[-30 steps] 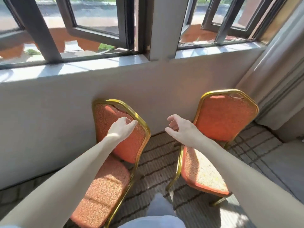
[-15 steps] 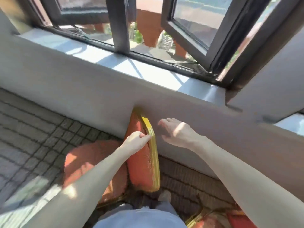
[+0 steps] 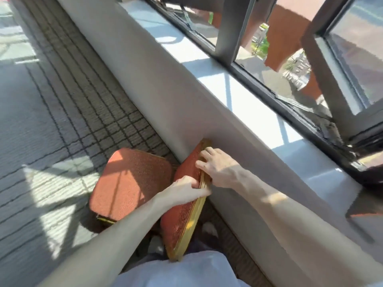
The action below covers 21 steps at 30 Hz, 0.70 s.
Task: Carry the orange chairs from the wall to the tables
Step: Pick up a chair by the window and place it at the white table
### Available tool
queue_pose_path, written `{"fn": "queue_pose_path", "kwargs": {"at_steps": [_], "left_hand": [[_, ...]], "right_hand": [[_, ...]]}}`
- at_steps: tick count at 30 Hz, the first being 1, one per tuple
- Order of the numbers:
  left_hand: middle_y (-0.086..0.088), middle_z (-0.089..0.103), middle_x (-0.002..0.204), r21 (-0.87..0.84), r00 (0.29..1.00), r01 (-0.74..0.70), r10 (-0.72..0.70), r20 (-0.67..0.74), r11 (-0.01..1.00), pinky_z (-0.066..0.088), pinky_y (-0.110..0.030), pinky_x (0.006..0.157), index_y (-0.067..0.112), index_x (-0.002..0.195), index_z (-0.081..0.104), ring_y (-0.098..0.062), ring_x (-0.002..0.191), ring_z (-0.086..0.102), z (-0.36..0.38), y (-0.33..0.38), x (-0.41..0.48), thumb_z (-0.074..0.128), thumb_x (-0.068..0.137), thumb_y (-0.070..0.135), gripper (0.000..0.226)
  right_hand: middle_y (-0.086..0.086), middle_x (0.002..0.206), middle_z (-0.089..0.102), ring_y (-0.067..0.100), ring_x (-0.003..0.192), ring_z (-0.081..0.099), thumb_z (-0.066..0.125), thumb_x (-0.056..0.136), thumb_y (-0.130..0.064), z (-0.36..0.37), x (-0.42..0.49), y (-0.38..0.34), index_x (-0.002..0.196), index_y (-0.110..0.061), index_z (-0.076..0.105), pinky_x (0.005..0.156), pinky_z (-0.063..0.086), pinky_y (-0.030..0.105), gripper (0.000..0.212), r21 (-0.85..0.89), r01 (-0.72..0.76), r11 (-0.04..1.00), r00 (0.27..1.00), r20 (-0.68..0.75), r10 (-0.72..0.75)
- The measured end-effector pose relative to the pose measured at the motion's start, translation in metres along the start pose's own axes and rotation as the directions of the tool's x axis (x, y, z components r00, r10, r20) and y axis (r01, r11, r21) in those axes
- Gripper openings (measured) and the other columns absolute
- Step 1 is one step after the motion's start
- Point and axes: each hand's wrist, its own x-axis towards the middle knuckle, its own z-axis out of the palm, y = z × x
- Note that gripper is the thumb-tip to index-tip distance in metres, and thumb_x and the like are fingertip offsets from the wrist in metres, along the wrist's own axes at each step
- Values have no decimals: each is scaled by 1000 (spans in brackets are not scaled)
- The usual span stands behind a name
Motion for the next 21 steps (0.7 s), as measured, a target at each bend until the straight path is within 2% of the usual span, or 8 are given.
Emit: {"fn": "queue_pose_path", "kwargs": {"at_steps": [3,7,9,12,15,18,19,21], "left_hand": [[5,62,105,97,996,31,-22,-90,995,51,-34,79,21,101,65,-16,95,60,3,10,-2,64,73,71,57],[8,51,75,94,943,106,-70,-326,990,35,-32,62,22,72,47,-23,78,53,27,19,-14,67,77,55,39],[6,51,74,100,918,132,-84,-388,986,32,-31,62,23,69,41,-24,77,51,29,22,-20,65,77,51,37],[5,52,82,94,884,206,-144,-444,974,34,-32,67,25,73,44,-23,83,52,17,20,-35,60,79,51,31],[10,56,88,3,815,272,-229,-532,962,35,-32,73,28,91,58,-23,93,54,2,12,-49,58,82,47,21],[7,63,116,-190,642,255,-313,-700,948,38,-34,96,29,118,59,-22,117,51,-2,1,-55,56,88,46,34],[5,64,118,-245,565,213,-324,-759,946,37,-35,100,26,118,60,-23,117,51,-3,-1,-54,57,89,46,35],[1,67,104,-265,438,157,-308,-845,951,39,-37,96,22,106,61,-27,108,55,-12,-6,-50,58,89,45,29]], "right_hand": [[5,114,51,24,106,47,65,80,-30,-15,23,16,123,-21,52,88,40,36,46,-39,186,982,981,63,-183],[1,107,55,24,101,53,65,73,-32,-16,40,22,119,-24,51,83,45,36,49,-18,346,938,928,155,-339],[-2,107,56,23,102,55,64,72,-35,-18,48,23,119,-28,51,86,49,38,49,-23,378,926,913,175,-368],[-6,99,57,20,98,59,62,70,-37,-28,65,15,107,-33,52,86,52,39,39,21,465,885,874,148,-463],[-8,88,57,20,89,61,61,72,-38,-45,83,7,91,-30,56,79,53,37,21,54,528,848,846,57,-530],[-10,82,58,20,84,59,64,76,-35,-60,104,-5,83,-28,61,70,43,30,11,43,569,821,819,-120,-562],[-10,78,57,20,81,57,66,75,-32,-64,109,-10,80,-27,61,69,38,29,9,39,571,820,810,-191,-555],[-10,76,54,18,79,52,64,76,-28,-74,117,-22,80,-26,60,69,33,29,6,69,553,830,811,-270,-519]]}}
